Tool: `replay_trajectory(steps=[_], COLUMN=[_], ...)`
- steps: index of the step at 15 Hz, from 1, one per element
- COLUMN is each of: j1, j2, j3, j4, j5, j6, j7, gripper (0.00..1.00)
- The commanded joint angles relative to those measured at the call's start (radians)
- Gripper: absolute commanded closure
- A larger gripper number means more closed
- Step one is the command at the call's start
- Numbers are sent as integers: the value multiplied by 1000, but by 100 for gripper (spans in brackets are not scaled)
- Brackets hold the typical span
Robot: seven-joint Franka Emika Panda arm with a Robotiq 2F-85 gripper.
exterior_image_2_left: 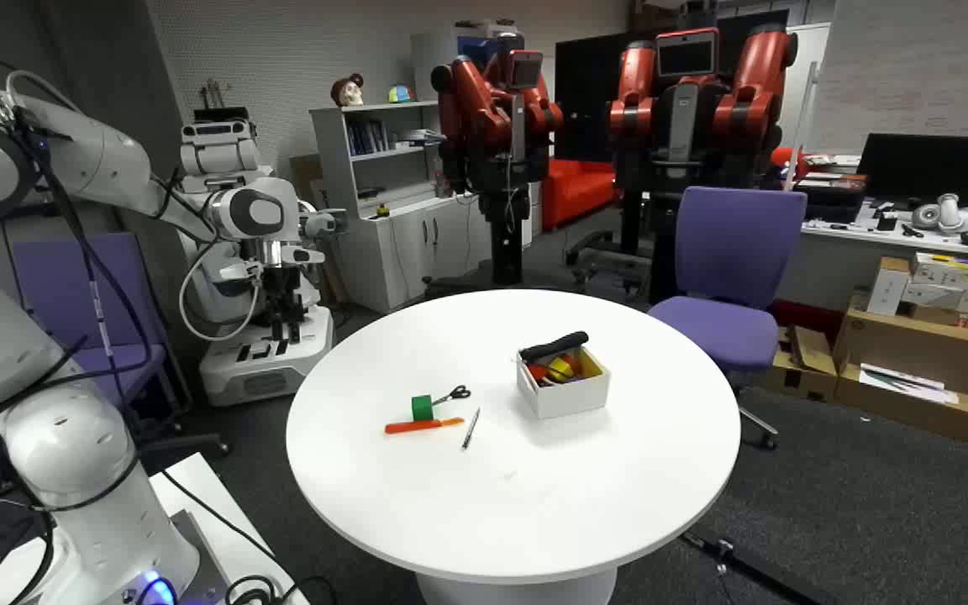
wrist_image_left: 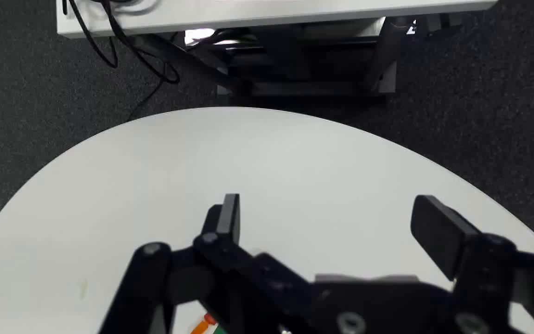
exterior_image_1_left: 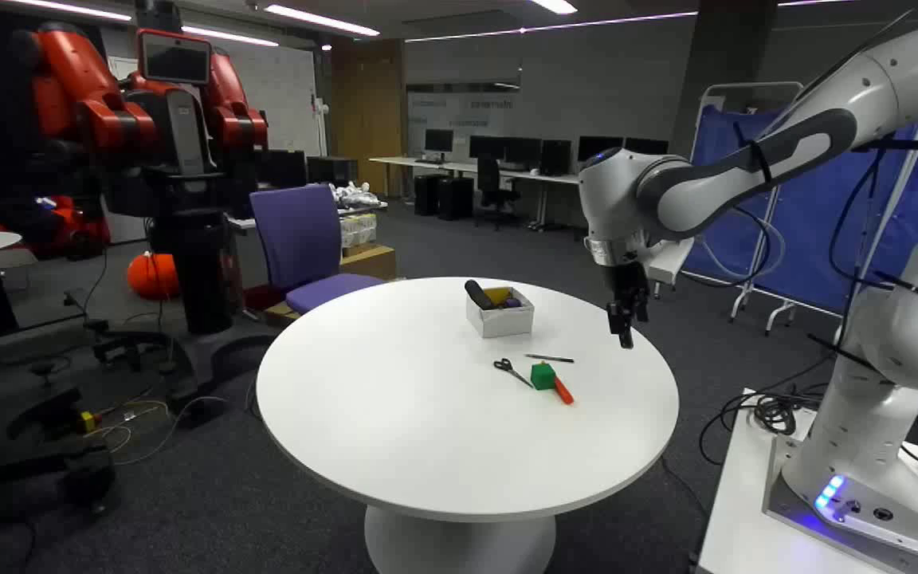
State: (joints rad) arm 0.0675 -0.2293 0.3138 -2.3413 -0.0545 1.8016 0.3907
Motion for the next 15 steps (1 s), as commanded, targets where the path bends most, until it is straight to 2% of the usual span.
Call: replay_trajectory(steps=[1, 4, 8, 15], j1=[32, 15, -31, -161], j2=[4, -1, 22, 89], j3=[-31, -65, -155, -353], j4=[2, -15, 0, 99], j5=[-7, 35, 50, 155], j6=[-3, 152, 277, 314], j7=[6, 85, 123, 102], gripper=[0, 0, 0, 0])
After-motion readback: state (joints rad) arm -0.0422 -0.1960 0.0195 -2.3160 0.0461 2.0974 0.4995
